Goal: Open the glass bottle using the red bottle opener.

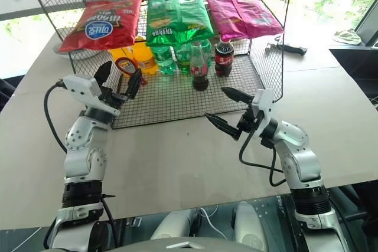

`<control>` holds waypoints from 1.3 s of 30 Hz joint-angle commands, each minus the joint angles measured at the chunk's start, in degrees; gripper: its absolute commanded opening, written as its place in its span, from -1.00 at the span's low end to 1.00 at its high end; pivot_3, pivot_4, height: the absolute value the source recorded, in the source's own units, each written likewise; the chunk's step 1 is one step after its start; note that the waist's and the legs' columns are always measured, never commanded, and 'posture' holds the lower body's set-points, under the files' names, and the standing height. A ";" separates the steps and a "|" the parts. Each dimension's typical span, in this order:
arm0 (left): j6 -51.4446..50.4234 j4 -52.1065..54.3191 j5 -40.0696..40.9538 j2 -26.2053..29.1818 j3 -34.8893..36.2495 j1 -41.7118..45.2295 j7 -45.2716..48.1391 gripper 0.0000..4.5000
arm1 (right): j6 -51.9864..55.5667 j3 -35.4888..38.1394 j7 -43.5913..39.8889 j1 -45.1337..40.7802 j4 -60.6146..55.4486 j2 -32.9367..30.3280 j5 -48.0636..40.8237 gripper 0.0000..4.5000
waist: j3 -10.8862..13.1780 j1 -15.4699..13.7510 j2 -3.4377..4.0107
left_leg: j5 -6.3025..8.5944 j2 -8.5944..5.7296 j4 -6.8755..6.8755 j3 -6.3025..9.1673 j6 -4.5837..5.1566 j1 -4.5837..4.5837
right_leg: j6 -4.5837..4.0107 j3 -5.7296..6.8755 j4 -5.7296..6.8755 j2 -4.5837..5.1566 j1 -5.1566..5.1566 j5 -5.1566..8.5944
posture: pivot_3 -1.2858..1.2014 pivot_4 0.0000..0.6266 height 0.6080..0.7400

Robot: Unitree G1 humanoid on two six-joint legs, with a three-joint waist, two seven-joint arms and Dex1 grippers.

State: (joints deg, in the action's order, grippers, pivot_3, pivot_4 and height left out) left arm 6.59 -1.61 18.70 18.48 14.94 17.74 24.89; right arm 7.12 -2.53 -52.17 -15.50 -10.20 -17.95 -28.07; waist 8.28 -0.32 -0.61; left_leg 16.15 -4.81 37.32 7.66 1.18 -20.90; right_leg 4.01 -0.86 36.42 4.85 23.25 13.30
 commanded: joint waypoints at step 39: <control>2.17 -8.14 3.92 -0.73 0.32 6.13 2.73 -0.99 | -5.12 -0.05 2.96 -2.79 0.74 1.38 2.76 1.00 | 0.01 -0.20 -0.02 | 0.01 -0.01 0.01 -0.06 0.02 -0.11 | 0.00 -0.05 0.01 -0.01 0.16 0.00 | 0.03 -0.52 1.00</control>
State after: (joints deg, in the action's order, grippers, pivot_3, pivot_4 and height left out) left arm 8.67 -13.70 20.58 17.85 13.90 24.00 27.40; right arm 3.42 -2.98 -49.51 -17.14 -8.42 -16.92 -25.13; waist 8.29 -0.52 -0.64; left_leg 16.16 -4.82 37.33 7.61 1.20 -21.03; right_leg 4.02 -0.92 36.42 4.85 23.43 13.29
